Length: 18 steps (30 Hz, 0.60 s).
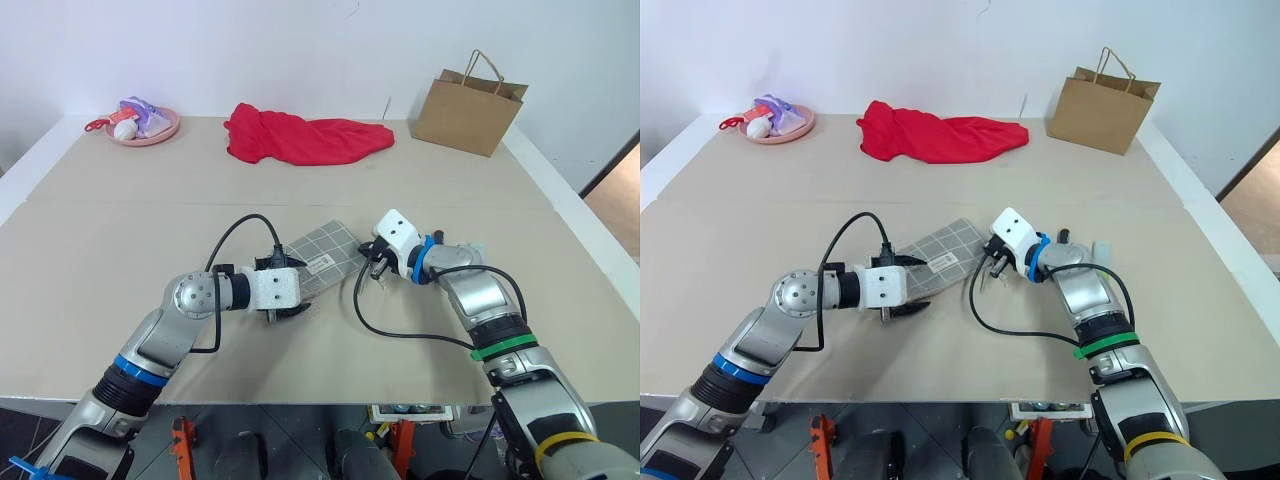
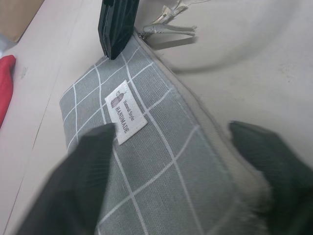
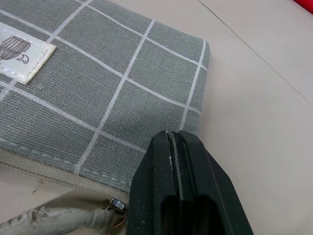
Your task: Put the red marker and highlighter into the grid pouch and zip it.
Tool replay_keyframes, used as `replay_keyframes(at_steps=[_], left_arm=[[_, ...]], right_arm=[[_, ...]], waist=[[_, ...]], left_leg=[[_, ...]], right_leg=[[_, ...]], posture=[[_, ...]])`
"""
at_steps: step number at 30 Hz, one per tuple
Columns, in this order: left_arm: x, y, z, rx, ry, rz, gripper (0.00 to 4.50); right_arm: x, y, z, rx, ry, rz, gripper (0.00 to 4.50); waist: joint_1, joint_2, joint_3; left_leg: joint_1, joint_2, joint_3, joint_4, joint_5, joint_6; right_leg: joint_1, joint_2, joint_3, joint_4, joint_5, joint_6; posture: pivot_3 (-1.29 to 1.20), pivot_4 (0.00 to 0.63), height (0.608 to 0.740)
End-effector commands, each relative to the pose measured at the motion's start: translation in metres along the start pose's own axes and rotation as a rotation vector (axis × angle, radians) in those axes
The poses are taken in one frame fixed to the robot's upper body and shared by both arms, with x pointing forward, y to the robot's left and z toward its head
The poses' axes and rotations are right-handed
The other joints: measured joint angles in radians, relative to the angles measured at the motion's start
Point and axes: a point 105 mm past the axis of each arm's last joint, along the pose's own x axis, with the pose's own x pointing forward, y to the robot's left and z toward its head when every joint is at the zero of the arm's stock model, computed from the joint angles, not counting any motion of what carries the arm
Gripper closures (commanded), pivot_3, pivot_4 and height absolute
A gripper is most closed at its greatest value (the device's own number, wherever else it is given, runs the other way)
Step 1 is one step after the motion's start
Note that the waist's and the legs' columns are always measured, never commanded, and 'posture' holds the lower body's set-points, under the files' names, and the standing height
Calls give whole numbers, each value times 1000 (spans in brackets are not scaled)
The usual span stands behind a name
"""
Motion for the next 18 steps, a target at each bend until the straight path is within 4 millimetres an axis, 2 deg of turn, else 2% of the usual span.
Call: replay_keyframes(at_steps=[1, 2, 4, 6, 11, 13, 15, 16, 17, 18], left_arm=[[-4, 11, 15, 43, -28, 22, 2691], [-4, 11, 16, 44, -28, 21, 2885], [-5, 11, 17, 47, -27, 18, 3789], [-5, 11, 18, 52, -26, 15, 4468], [-6, 12, 21, 34, -35, 23, 4468], [-6, 14, 21, -20, -52, 42, 4500], [-8, 16, 20, -101, -79, 59, 4500], [-8, 18, 20, -131, -89, 69, 4500], [-9, 19, 19, -165, -98, 78, 4500], [-10, 19, 19, -192, -105, 84, 4500]], right_arm=[[-3, -2, -11, 4, 38, -4, 4500], [-3, -2, -11, 4, 39, -3, 4500], [-3, -2, -11, 5, 41, -2, 4500], [-3, -1, -12, 5, 43, 1, 4500], [-2, 2, -14, 17, 44, 11, 4500], [-2, 7, -13, 50, 34, 40, 3990], [-7, 12, -3, 135, -14, 98, 3493], [-9, 11, 2, 164, -39, 105, 2792], [-12, 10, 11, 193, -77, 118, 2606], [-16, 8, 21, 216, -122, 123, 2141]], waist=[[0, 0, 0], [0, 0, 0], [0, 0, 0], [0, 0, 0], [0, 0, 0], [0, 0, 0], [0, 0, 0], [0, 0, 0], [0, 0, 0], [1, 0, 0]], left_leg=[[0, 0, 0, 0, 0, 0], [0, 0, 0, 0, 0, 0], [0, 0, 0, 0, 0, 0], [0, 0, 0, 0, 0, 0], [0, 0, 0, 0, 0, 0], [0, 0, 0, 0, 0, 0], [0, 0, 0, 0, 0, 0], [0, 0, 0, 0, 0, 0], [0, 0, 0, 0, 0, 0], [0, 0, 0, 0, 0, 0]], right_leg=[[0, 0, 0, 0, 0, 0], [0, 0, 0, 0, 0, 0], [0, 0, 0, 0, -2, 3], [0, 0, 0, 0, -3, 4], [0, 0, 0, 0, -3, 4], [0, 0, 0, 0, -3, 4], [0, 0, 0, 0, -3, 4], [0, 0, 0, 0, -3, 4], [0, 0, 0, 0, -3, 4], [0, 0, 0, 0, -3, 4]], posture=[[0, 150, 740], [0, 150, 740], [0, 150, 740], [0, 150, 740], [0, 150, 740], [0, 150, 740], [0, 150, 740], [0, 150, 740], [0, 150, 740], [0, 150, 740]])
